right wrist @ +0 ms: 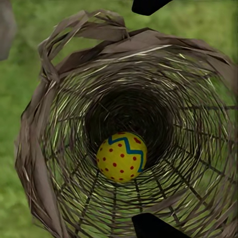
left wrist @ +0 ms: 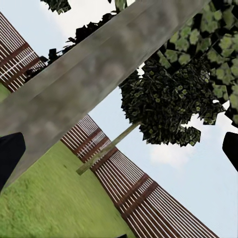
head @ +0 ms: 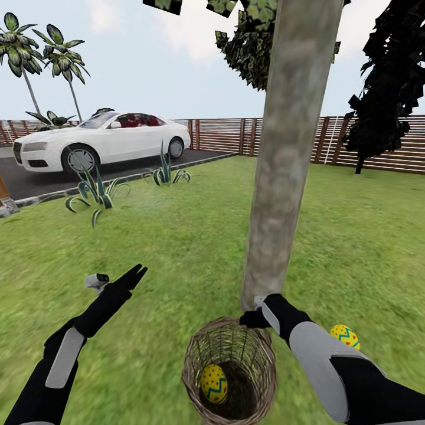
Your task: Take the three Easter eggs out of the wicker basket on the lawn in the garden, then place them on the lawn next to a single tree (choose any tree) so that all three eggs are next to the same tree and none are left in the basket.
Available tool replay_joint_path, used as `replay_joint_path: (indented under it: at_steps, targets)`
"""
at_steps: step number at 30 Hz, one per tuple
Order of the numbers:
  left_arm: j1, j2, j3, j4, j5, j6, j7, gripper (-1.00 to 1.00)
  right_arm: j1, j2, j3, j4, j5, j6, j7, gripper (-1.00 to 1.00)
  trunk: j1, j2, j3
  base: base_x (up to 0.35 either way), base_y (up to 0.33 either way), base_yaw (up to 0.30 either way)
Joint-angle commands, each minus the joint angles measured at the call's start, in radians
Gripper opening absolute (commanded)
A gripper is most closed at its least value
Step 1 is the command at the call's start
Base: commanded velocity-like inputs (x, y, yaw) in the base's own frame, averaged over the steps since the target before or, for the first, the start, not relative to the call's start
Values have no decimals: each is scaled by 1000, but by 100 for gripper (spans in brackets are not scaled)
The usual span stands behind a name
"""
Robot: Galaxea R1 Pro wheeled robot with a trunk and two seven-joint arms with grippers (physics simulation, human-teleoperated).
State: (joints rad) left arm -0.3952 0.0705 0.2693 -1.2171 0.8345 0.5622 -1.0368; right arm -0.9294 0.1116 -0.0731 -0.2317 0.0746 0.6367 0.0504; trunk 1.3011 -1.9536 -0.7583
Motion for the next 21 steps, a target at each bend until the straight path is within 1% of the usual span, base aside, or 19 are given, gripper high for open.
replay_joint_path:
  at_steps: [1,4,5,8,12,19,21]
  targets:
    - [-1,0,0,0,5,9,-1,100,0,1,-8,-1,8,9,4,100,0,0,-1,12,0,-29]
    - [-1,0,-1,2,5,9,-2,100,0,0,-8,0,7,32,3,100,0,0,1,6,0,-132]
    - [-1,0,-1,4,6,9,-2,100,0,1,-8,1,6,50,3,100,0,0,2,2,0,-211]
    - [-1,0,-1,5,6,10,-2,100,0,2,-8,12,6,69,3,100,0,0,4,1,0,-229]
    - [-1,0,-1,8,6,10,-2,100,0,1,-8,29,3,78,4,100,0,0,8,0,0,-247]
    - [-1,-1,-1,9,6,8,-2,100,0,2,-8,34,-1,80,5,100,0,0,14,0,0,-252]
    - [-1,-1,-2,9,6,8,-1,100,0,2,-8,34,-1,80,7,100,0,0,15,0,9,-162]
